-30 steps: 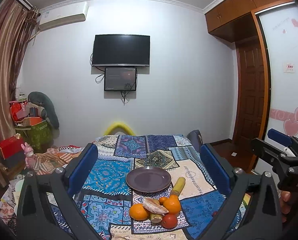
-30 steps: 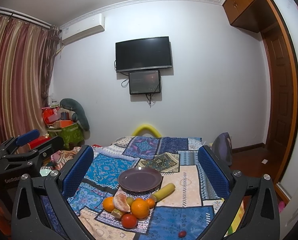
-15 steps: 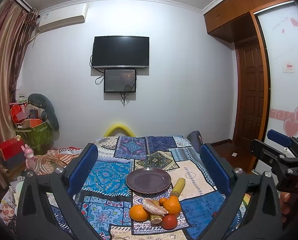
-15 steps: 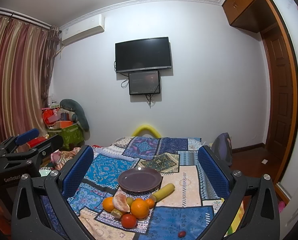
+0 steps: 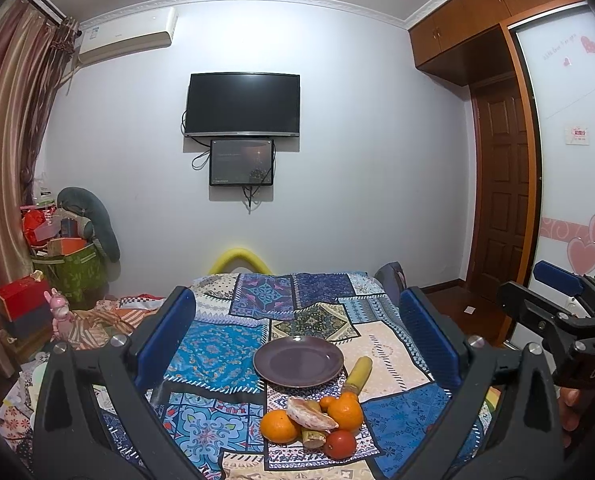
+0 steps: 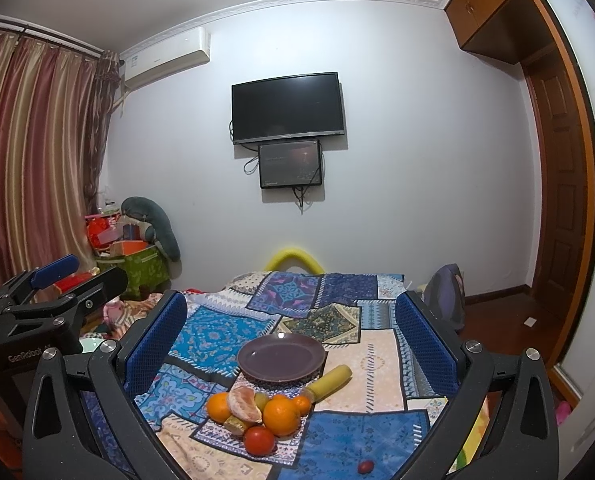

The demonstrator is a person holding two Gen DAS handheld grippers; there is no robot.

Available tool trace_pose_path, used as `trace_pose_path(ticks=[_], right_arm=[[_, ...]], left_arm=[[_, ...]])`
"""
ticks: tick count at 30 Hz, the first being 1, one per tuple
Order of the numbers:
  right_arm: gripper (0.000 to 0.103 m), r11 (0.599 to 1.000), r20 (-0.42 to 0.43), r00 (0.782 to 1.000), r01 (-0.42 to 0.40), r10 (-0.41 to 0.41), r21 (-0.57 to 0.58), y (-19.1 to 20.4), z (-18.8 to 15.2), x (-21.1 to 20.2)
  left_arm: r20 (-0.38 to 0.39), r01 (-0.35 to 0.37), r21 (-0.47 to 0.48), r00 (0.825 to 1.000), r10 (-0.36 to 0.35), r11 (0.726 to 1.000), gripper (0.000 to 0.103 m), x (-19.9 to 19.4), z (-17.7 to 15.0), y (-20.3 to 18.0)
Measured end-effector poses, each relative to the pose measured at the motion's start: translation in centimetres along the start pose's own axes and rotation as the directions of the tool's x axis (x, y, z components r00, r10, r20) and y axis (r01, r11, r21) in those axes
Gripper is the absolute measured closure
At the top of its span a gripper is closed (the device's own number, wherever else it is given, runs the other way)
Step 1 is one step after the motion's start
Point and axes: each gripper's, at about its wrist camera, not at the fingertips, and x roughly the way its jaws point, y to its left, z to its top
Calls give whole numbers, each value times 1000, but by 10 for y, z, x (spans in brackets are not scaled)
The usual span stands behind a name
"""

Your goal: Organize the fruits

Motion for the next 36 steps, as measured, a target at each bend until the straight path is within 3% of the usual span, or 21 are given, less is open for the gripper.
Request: trace_pose_path(ticks=[10, 19, 22, 24, 27, 36], right_arm=[[0, 1000, -8, 1000, -3, 3, -7, 1, -5, 4], [0, 1000, -75, 997, 1, -2, -20, -3, -20, 30], [0, 1000, -126, 992, 0, -4, -30, -8, -29, 45], [0, 999, -159, 987, 6, -14, -54, -9, -36, 56], [0, 996, -207, 978, 8, -26, -88, -11, -48, 74], [0, 991, -392, 919, -82, 33, -109, -12, -84, 125]], left_arm=[[-21, 1, -4, 1000, -1, 1000, 0, 8, -4, 5], [-125, 1, -10, 992, -2, 1000, 0, 38, -21, 21], [-189, 20, -34, 982, -26, 999, 1, 55, -31, 29], [-231, 11, -38, 973, -20, 999, 11, 68, -39, 34], [-286, -14, -29, 958, 5, 999, 16, 89, -50, 40], [-450, -6, 15, 893, 12, 1000, 26, 150, -80, 64]])
